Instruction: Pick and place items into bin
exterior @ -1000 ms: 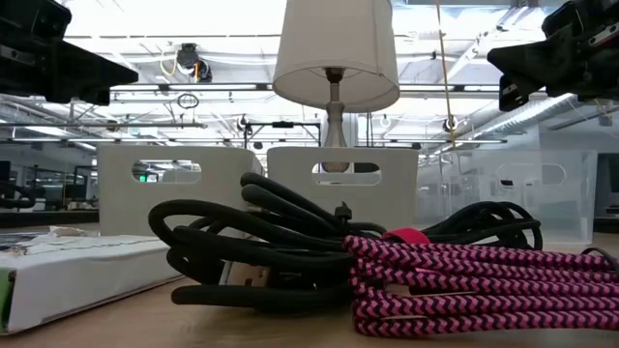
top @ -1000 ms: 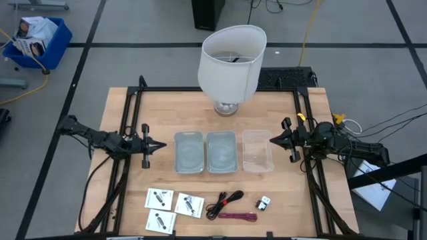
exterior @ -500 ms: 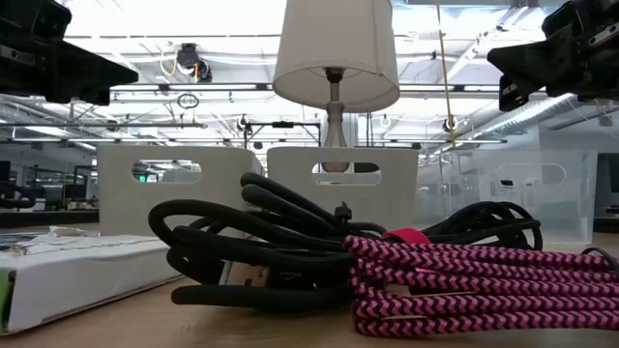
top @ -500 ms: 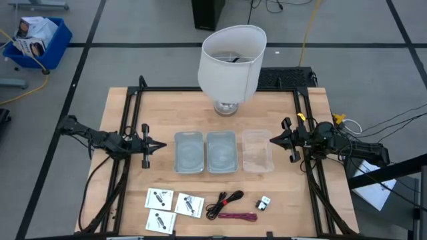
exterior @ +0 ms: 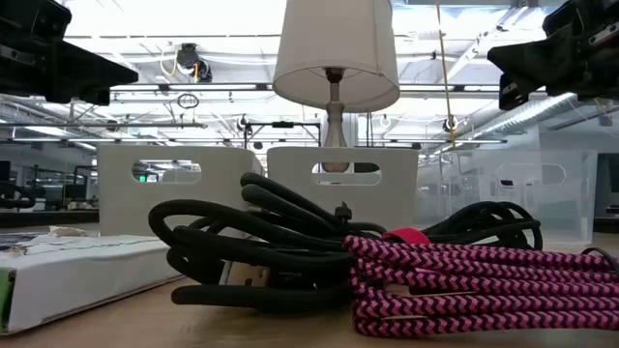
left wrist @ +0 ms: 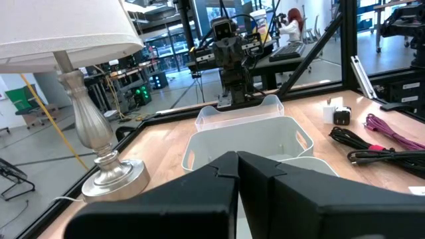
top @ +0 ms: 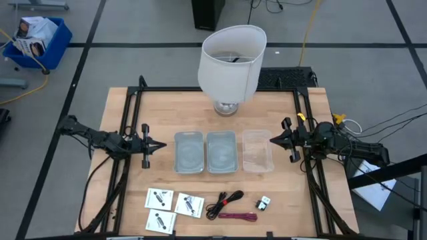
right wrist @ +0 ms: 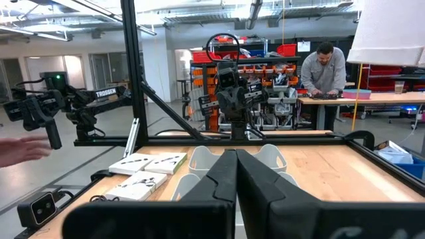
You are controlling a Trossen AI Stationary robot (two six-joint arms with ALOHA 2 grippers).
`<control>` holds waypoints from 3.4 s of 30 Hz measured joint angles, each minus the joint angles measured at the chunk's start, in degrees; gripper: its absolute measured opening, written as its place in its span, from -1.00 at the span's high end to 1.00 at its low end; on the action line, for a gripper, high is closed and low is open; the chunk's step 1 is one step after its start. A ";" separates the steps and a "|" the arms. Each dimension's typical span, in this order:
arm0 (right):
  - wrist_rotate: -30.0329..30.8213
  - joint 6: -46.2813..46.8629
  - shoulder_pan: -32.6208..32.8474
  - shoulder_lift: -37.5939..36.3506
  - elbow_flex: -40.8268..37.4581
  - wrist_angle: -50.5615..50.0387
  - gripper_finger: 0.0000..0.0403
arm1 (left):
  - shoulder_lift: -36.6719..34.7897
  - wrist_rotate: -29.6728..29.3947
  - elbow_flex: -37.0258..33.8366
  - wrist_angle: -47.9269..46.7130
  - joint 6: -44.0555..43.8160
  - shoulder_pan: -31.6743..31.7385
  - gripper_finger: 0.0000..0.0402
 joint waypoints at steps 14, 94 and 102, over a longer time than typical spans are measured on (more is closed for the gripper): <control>0.00 -0.26 0.02 0.01 0.01 0.64 1.00 | 0.01 -0.01 0.02 0.02 -0.37 0.01 0.96; 23.77 -1.36 54.93 84.74 57.51 -44.81 -0.24 | 0.01 -4.62 0.02 8.85 3.12 0.00 0.96; 22.21 -4.64 54.95 84.73 52.96 -39.53 -0.24 | 0.01 -4.62 0.02 8.82 2.99 0.01 0.96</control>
